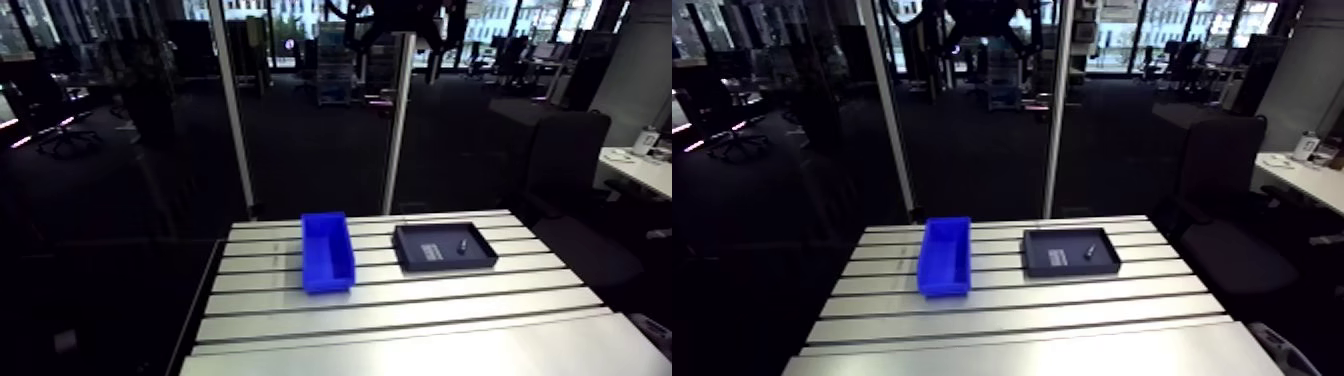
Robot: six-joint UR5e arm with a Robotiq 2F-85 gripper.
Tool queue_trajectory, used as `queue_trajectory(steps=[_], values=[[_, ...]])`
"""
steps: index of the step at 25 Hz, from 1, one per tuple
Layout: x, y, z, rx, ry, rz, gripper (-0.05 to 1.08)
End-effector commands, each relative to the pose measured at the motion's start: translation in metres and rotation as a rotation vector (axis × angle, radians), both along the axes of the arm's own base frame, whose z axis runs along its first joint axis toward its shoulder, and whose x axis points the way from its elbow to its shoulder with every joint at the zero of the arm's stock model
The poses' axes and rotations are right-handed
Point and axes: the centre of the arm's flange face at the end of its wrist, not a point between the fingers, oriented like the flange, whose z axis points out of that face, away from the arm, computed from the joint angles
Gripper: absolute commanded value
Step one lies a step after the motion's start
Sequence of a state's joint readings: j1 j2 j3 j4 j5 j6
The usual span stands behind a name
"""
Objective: Pick up the M10 bolt from the tray and put it into the blue bin.
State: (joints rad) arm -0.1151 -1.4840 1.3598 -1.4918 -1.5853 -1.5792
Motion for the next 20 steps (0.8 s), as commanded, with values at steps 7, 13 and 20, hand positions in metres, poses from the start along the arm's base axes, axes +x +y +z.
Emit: queue_trajectory(steps=[7, 13, 20], values=[[-0.0012, -0.0023, 0.0016, 0.0, 0.005, 0.002, 0.01], [-0.0013, -0.0013, 0.0008, 0.002, 0.003, 0.0, 0.01], [-0.0006, -0.0024, 0.0016, 0.0, 0.005, 0.002, 0.01]])
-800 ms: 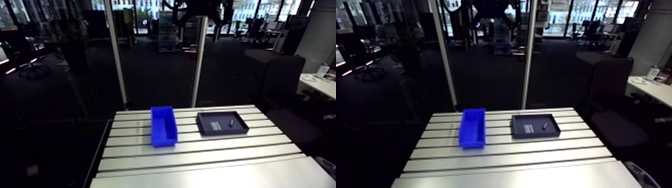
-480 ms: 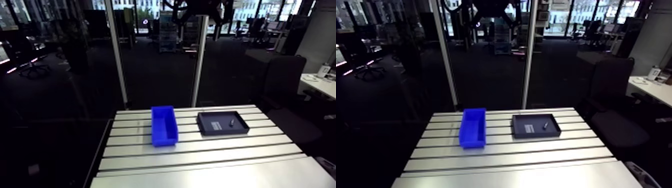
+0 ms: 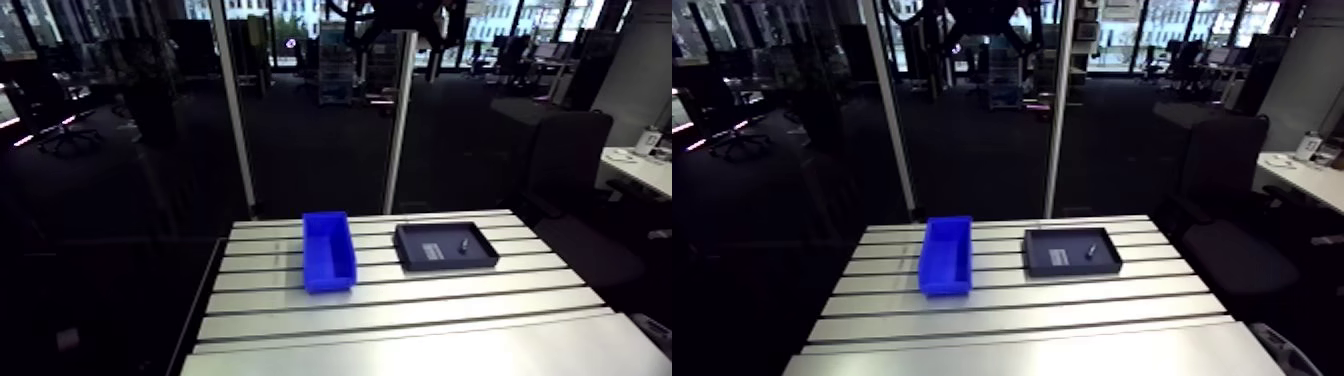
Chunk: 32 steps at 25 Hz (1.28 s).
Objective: Pick up the M10 bolt from the tray and put it into the blue bin.
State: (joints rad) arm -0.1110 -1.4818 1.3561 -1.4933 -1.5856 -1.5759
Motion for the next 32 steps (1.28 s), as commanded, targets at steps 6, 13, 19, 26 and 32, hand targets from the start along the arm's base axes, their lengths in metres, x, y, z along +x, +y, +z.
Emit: queue_trajectory(steps=[6, 13, 19, 26, 32], values=[[0.0, 0.0, 0.002, 0.0, 0.003, 0.001, 0.01], [0.0, 0.0, -0.002, -0.001, -0.003, -0.001, 0.01], [-0.008, 0.003, -0.008, 0.001, -0.015, -0.007, 0.01], [-0.015, 0.008, -0.014, -0.001, -0.023, -0.033, 0.01], [-0.027, 0.028, -0.025, -0.002, -0.028, -0.124, 0.01]])
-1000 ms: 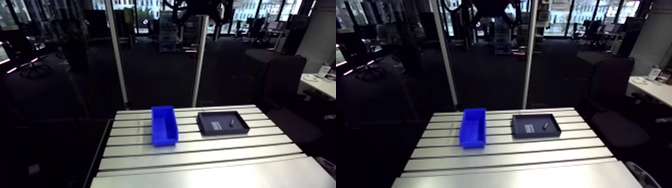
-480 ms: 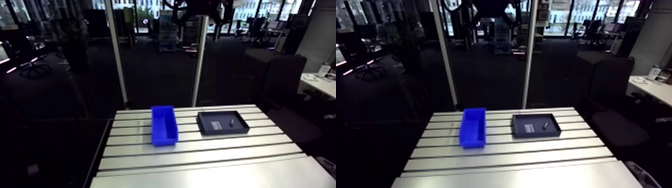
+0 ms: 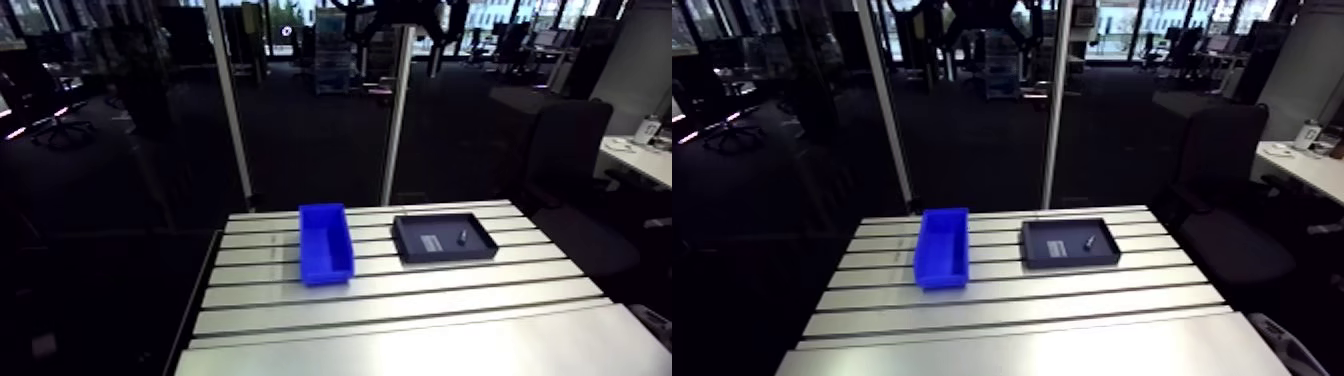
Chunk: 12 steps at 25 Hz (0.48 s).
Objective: Pick up the M10 bolt from the tray and put it into the blue bin.
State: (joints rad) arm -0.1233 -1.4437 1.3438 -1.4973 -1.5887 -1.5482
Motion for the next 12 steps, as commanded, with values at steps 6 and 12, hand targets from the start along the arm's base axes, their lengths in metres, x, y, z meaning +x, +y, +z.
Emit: queue_trajectory(steps=[6, 12], values=[[-0.023, 0.074, -0.03, -0.01, -0.018, -0.212, 0.01], [-0.037, 0.11, -0.067, -0.025, -0.078, -0.292, 0.01]])
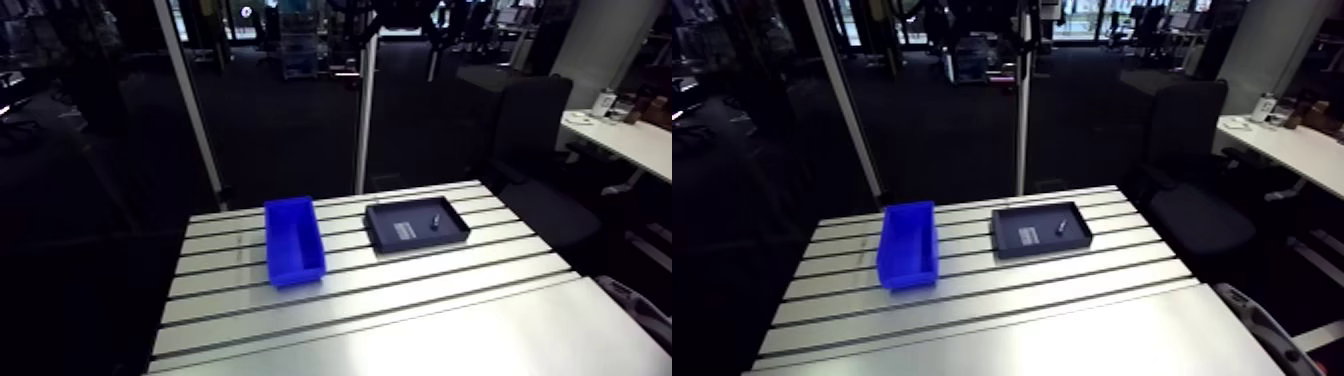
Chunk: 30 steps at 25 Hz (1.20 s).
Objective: Pick up the M10 bolt from the tray and put it into the blue bin.
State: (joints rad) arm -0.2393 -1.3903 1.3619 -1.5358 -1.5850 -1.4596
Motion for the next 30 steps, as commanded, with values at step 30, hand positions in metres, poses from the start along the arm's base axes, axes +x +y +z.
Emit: queue_trajectory(steps=[30], values=[[-0.05, 0.136, -0.162, -0.029, -0.107, -0.2, 0.01]])
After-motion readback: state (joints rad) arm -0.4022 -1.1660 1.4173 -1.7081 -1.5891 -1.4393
